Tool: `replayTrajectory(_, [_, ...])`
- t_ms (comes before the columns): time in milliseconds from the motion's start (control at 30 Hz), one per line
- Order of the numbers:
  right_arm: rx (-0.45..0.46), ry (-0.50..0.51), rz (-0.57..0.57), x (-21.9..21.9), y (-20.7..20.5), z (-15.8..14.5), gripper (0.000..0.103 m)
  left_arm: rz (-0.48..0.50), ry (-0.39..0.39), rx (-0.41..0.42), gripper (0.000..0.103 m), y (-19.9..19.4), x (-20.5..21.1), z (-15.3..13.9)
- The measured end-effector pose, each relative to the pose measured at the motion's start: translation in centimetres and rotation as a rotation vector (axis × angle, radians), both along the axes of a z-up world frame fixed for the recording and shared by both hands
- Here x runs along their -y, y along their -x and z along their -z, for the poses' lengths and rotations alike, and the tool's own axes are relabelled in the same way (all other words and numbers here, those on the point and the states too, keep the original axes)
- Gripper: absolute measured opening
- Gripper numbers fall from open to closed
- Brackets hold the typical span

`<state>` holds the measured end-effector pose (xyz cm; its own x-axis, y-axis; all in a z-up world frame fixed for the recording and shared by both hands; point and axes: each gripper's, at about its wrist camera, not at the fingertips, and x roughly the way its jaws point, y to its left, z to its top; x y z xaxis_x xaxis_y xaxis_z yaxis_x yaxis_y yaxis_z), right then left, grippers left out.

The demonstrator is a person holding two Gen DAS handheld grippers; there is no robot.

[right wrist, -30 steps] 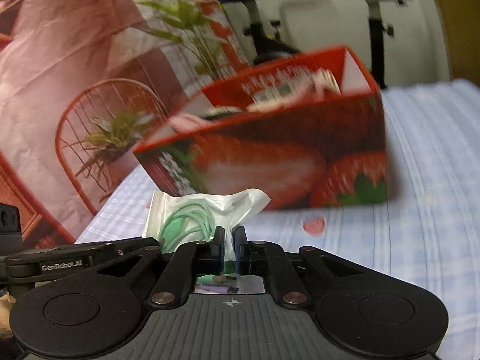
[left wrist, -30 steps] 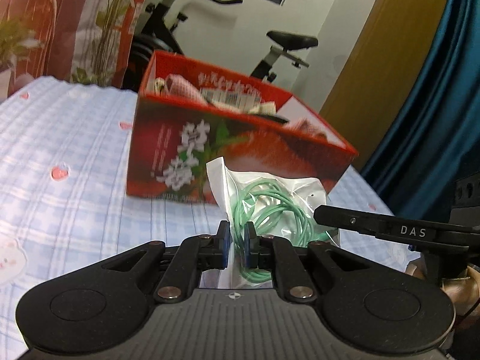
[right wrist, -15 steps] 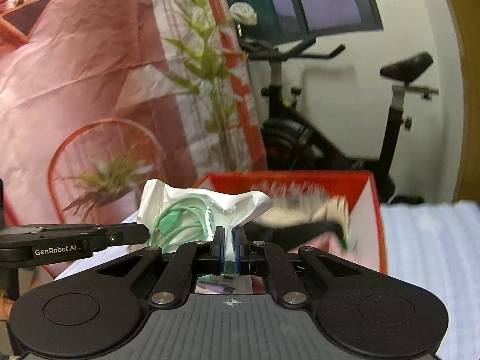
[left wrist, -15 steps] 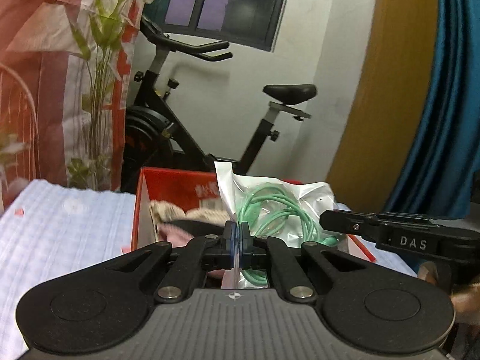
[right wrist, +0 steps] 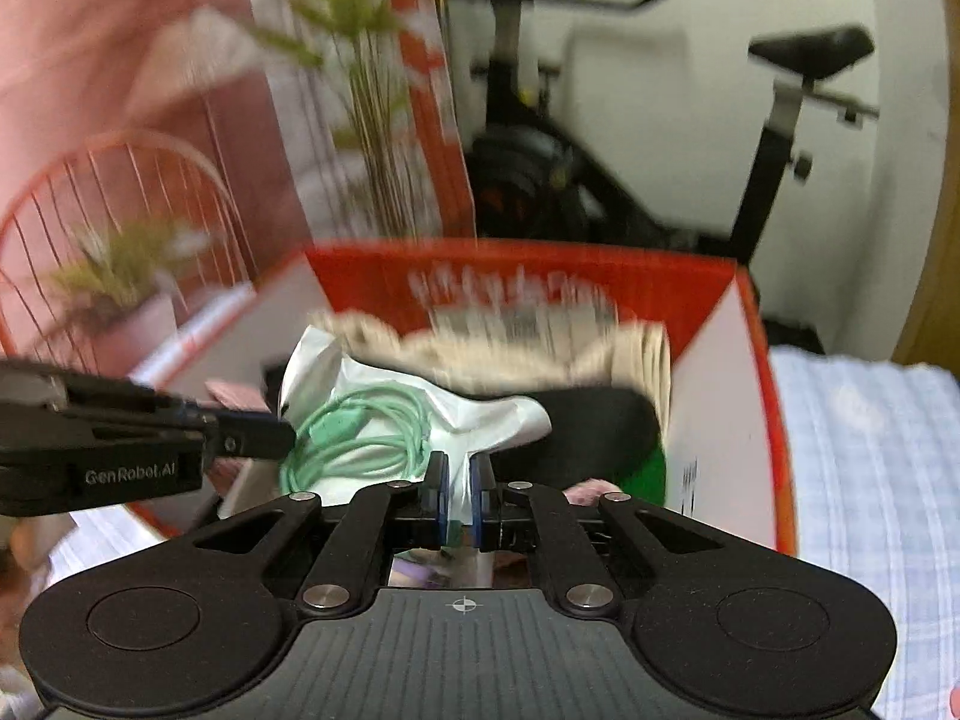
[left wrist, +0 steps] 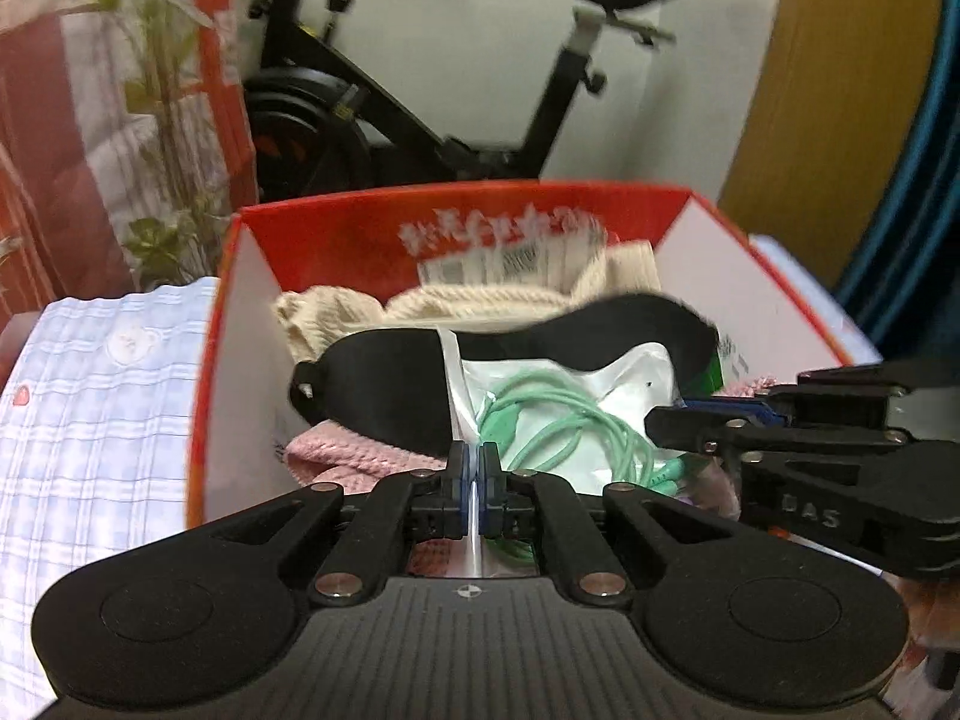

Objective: Organize soft objects
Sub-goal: 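Lift the cable bag with both grippers over the red box, then lower the cable bag into the box and open both grippers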

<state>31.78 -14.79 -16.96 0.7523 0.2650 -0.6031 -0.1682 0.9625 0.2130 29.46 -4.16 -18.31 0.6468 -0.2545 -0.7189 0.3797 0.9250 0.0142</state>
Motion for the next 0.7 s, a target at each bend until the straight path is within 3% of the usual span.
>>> replayTrajectory(200, [-0.144, -0.042, 0.040, 0.0, -1.9, 1.4, 0.007, 0.017, -0.050, -0.028, 0.005, -0.5, 0.5, 0.0])
replayTrajectory(467, [-0.143, -0.059, 0.071, -0.1, -1.3, 2.0, 0.008, 0.007, -0.017, 0.018, 0.010, -0.4, 0.4, -0.4])
replayTrajectory(533, [-0.114, -0.042, 0.075, 0.0, -0.8, 1.4, 0.013, 0.002, -0.013, 0.046, 0.028, 0.2, 0.0, -1.1])
replayTrajectory(600, [-0.061, -0.020, 0.086, 0.3, 0.0, 0.6, 0.021, -0.005, -0.002, 0.090, 0.064, 1.2, -0.8, -2.1])
replayTrajectory(633, [-0.026, -0.016, 0.090, 0.4, 0.6, 0.0, 0.023, -0.011, 0.000, 0.121, 0.070, 1.8, -1.2, -2.8])
replayTrajectory(667, [0.004, -0.014, 0.093, 0.6, 1.2, -0.6, 0.032, -0.015, 0.001, 0.146, 0.079, 2.1, -1.4, -3.2])
replayTrajectory(700, [0.027, -0.007, 0.100, 0.7, 1.7, -1.2, 0.046, -0.016, 0.000, 0.173, 0.088, 2.7, -1.6, -3.9])
